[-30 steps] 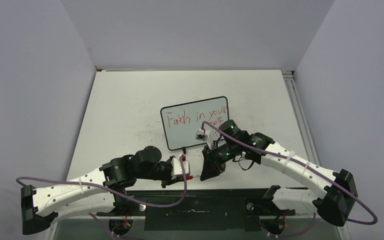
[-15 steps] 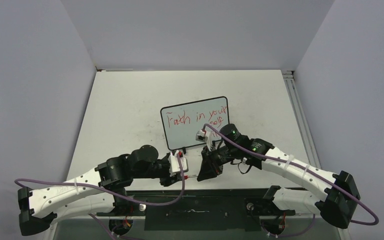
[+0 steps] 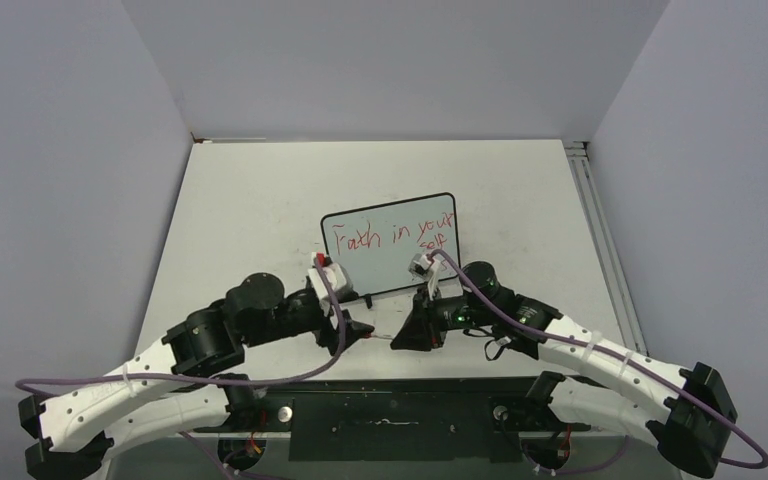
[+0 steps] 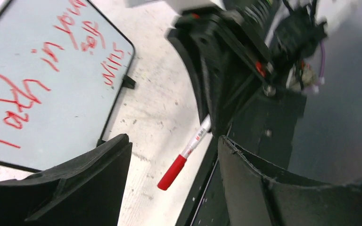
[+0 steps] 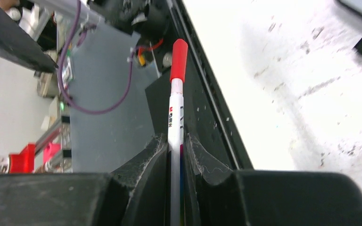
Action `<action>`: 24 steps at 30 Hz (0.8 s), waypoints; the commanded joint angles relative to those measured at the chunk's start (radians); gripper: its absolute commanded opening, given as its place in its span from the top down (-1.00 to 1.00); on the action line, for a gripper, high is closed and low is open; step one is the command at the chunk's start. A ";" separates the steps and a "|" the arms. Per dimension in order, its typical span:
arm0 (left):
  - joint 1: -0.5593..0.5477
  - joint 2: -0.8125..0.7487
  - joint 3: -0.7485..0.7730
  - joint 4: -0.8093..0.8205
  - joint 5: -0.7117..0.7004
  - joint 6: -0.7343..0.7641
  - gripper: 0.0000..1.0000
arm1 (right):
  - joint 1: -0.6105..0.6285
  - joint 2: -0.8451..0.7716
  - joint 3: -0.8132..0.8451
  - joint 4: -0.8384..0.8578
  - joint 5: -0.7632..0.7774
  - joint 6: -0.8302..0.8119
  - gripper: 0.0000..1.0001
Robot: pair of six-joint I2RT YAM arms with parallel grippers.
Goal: Write a sentence on the whiteboard
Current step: Close the whiteboard marker at the center of the board.
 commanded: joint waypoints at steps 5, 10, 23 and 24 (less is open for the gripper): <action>0.277 -0.025 0.050 0.191 0.005 -0.378 -0.38 | 0.003 -0.141 -0.065 0.370 0.250 0.108 0.89; 0.427 -0.034 -0.024 0.370 0.166 -0.579 -0.41 | 0.004 -0.185 -0.096 0.499 0.302 0.137 0.89; 0.456 -0.005 -0.081 0.500 0.263 -0.714 -0.40 | 0.003 -0.167 -0.106 0.649 0.293 0.165 0.89; 0.456 -0.005 -0.082 0.500 0.263 -0.717 -0.39 | 0.003 -0.166 -0.108 0.661 0.291 0.169 0.89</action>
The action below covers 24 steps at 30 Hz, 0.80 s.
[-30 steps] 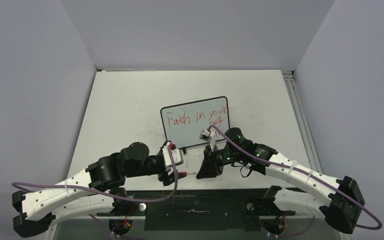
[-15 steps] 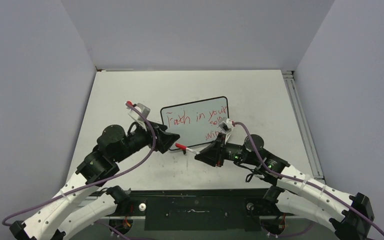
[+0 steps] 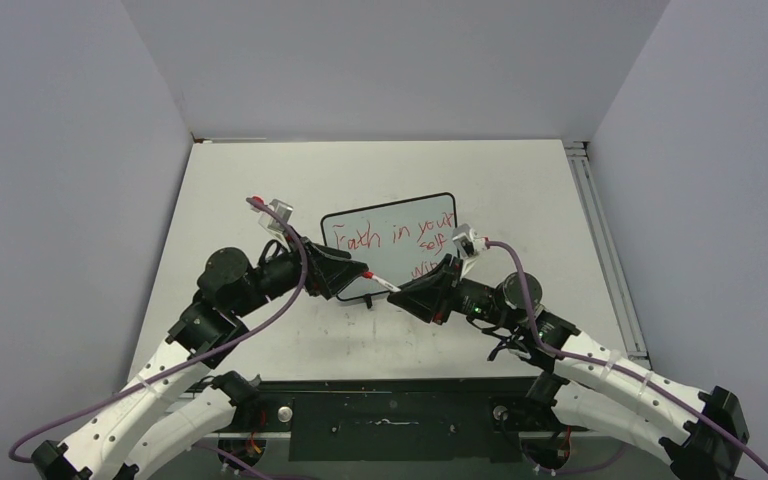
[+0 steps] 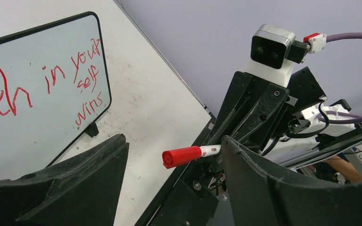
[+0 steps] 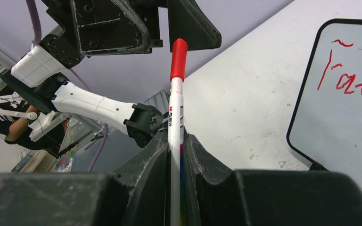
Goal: Write a sentence on the whiteboard
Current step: Close the whiteboard marker at the center of the board.
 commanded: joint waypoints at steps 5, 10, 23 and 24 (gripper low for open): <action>0.006 -0.011 -0.012 0.119 0.039 -0.076 -0.30 | 0.004 0.014 -0.019 0.187 0.003 0.040 0.89; 0.006 -0.015 -0.035 0.180 0.055 -0.125 -0.11 | 0.004 0.025 -0.040 0.246 -0.004 0.073 0.89; 0.020 -0.027 -0.069 0.248 0.060 -0.189 0.26 | 0.004 0.034 -0.043 0.256 -0.025 0.078 0.89; 0.020 -0.026 -0.069 0.252 0.062 -0.191 0.28 | 0.003 0.036 -0.043 0.256 -0.026 0.079 0.89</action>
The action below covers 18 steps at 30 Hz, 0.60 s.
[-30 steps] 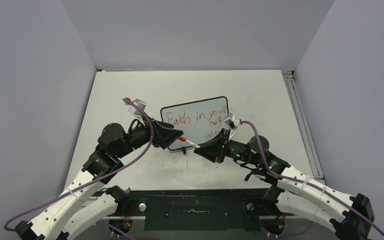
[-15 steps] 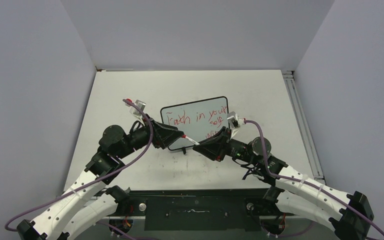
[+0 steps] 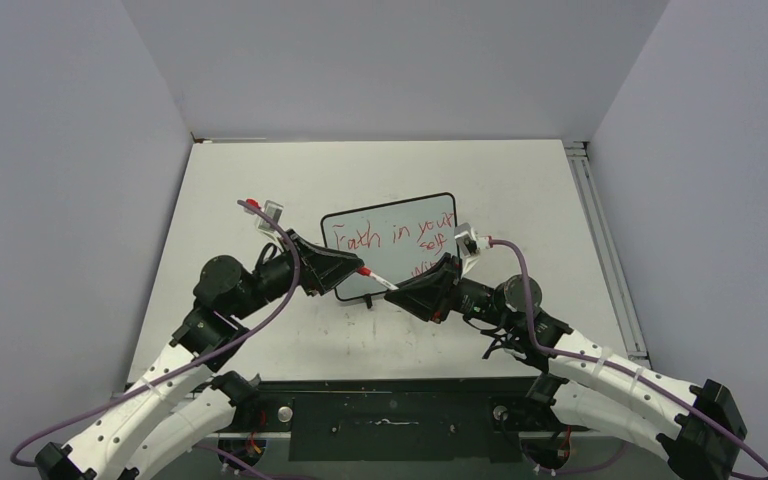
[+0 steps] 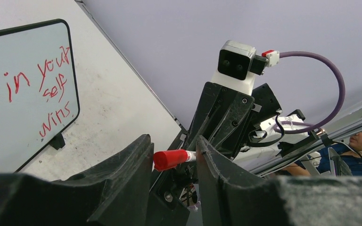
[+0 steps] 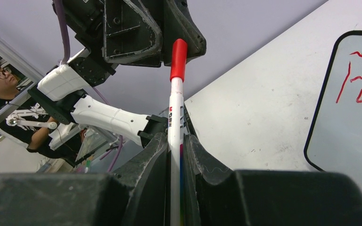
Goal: Write a sentence on the whiteboard
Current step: Close the whiteboard marker at the center of the board.
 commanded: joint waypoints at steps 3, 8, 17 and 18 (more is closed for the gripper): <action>0.006 -0.002 -0.004 0.090 0.023 -0.032 0.31 | 0.004 0.000 -0.001 0.080 -0.020 -0.004 0.89; 0.007 0.006 -0.012 0.107 0.032 -0.045 0.47 | 0.004 0.002 0.003 0.079 -0.023 -0.008 0.89; 0.006 0.020 -0.018 0.119 0.071 -0.046 0.96 | 0.004 0.009 0.012 0.059 -0.008 -0.017 0.89; 0.006 0.021 -0.020 0.119 0.077 -0.044 1.00 | 0.004 0.012 0.014 0.059 -0.006 -0.017 0.89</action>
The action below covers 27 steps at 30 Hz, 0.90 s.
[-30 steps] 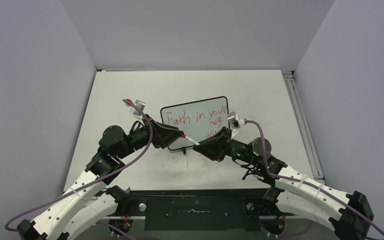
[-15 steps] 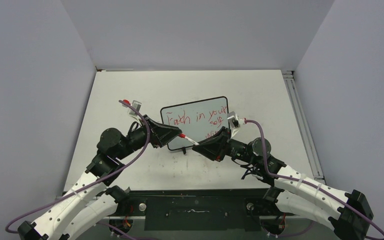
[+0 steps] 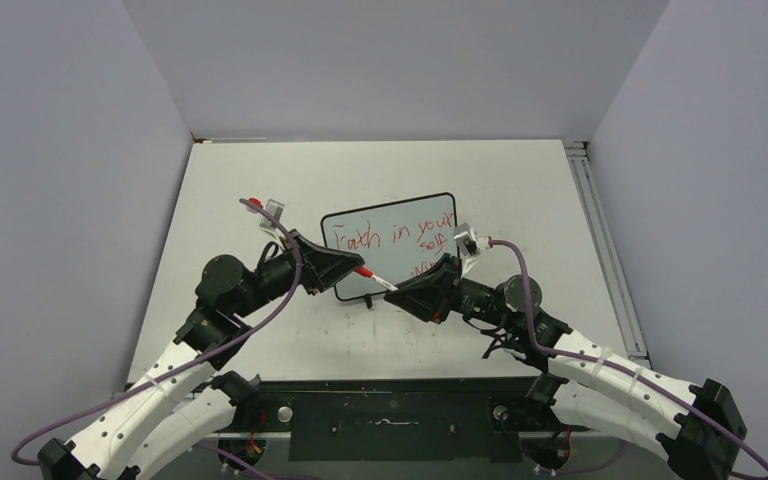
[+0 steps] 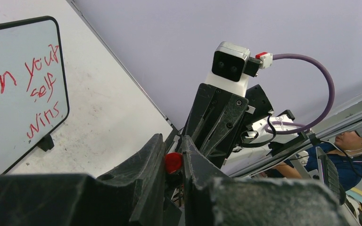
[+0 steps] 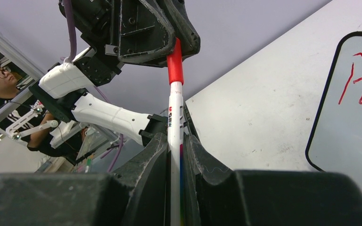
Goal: Write a sentence on the whiteboard
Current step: Close the whiteboard marker at the center of the board.
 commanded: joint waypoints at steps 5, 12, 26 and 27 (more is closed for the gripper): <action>0.004 -0.001 -0.012 0.055 0.060 0.011 1.00 | 0.004 0.009 0.009 0.072 0.028 -0.017 0.89; 0.003 -0.004 -0.034 0.066 0.072 0.000 1.00 | 0.004 0.034 0.021 0.124 0.051 -0.026 0.89; 0.003 -0.011 -0.073 0.110 0.077 -0.040 1.00 | 0.004 0.106 0.024 0.282 0.042 0.011 0.89; 0.003 -0.011 -0.075 0.111 0.077 -0.040 1.00 | 0.004 0.110 0.027 0.288 0.043 0.011 0.89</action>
